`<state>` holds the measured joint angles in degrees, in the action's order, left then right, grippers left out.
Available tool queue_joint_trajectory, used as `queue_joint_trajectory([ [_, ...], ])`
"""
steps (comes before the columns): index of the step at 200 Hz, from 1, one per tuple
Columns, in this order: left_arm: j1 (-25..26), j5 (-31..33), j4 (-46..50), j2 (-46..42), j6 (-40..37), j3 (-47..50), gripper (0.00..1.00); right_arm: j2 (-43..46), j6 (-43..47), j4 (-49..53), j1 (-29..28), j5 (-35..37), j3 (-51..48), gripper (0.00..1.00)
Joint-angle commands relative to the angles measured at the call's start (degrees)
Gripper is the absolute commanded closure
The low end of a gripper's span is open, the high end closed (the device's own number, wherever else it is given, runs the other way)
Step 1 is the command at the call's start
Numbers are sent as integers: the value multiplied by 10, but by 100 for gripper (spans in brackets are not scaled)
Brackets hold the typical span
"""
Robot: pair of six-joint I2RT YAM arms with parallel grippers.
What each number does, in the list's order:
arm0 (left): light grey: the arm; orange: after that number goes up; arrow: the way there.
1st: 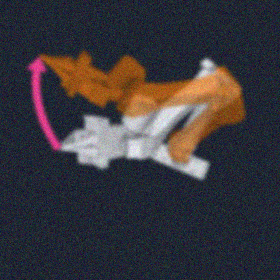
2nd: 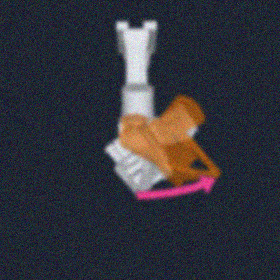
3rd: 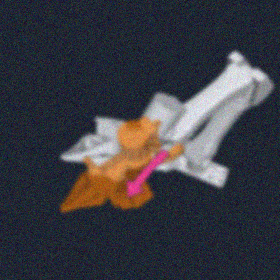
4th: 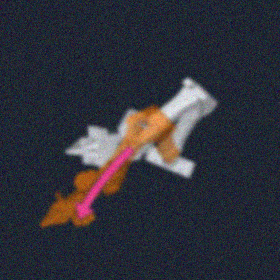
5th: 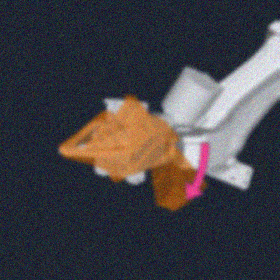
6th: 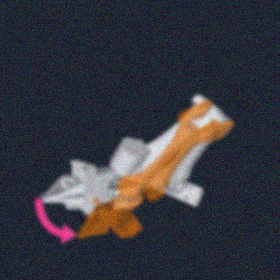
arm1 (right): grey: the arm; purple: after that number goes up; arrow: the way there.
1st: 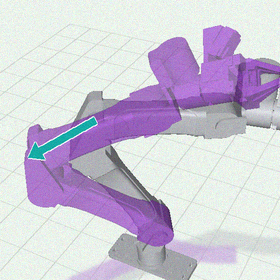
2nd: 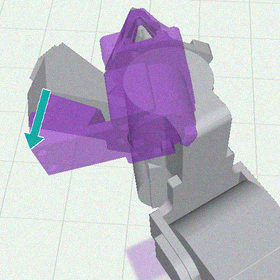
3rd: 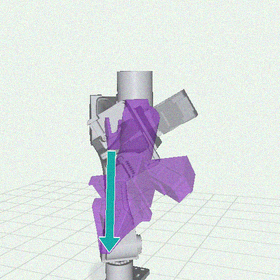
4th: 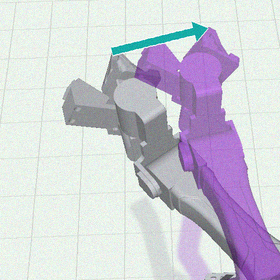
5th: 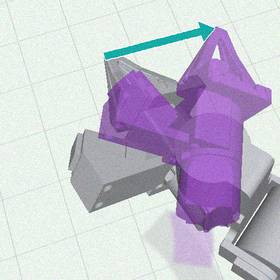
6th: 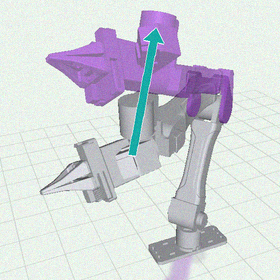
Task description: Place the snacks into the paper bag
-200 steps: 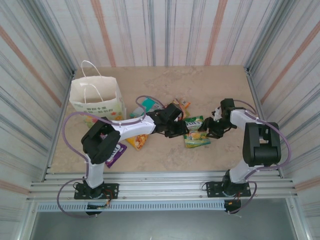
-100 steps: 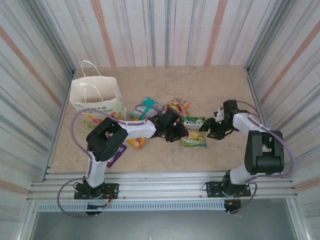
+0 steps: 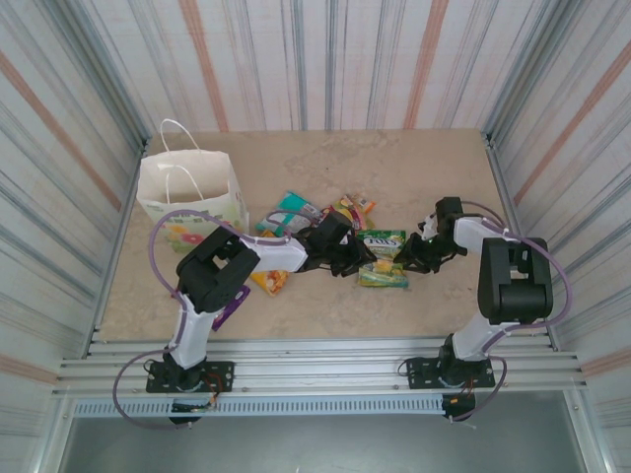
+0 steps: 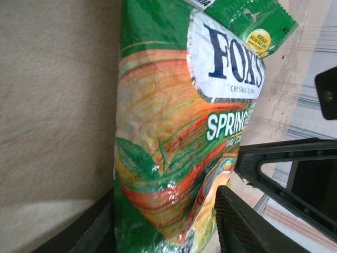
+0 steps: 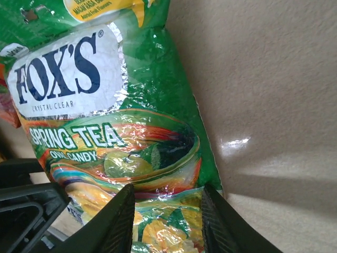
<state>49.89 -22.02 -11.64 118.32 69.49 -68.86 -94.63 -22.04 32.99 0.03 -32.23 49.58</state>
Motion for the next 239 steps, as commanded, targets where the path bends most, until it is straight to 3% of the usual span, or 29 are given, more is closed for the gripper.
queue_joint_trajectory([
  [1, -1, -15, -18, 35, 10, 6, 51, -18, -5, -20, -7, -35, -15, 65],
  [75, 0, -30, -72, 45, 13, -16, 66, -9, -13, -37, -6, -64, -17, 66],
  [115, 0, -14, 11, 1, -44, -36, 82, 51, -17, -26, 8, -43, -17, 52],
  [131, 0, 9, 72, -26, -85, -48, 88, 89, -20, -26, 17, -32, -17, 46],
  [162, 1, 66, 178, -88, -187, -84, 92, 161, -31, -40, 26, -10, -16, 45],
  [239, -22, 171, 538, -173, -549, -337, 100, 277, -36, -124, -26, 22, -13, 48],
])
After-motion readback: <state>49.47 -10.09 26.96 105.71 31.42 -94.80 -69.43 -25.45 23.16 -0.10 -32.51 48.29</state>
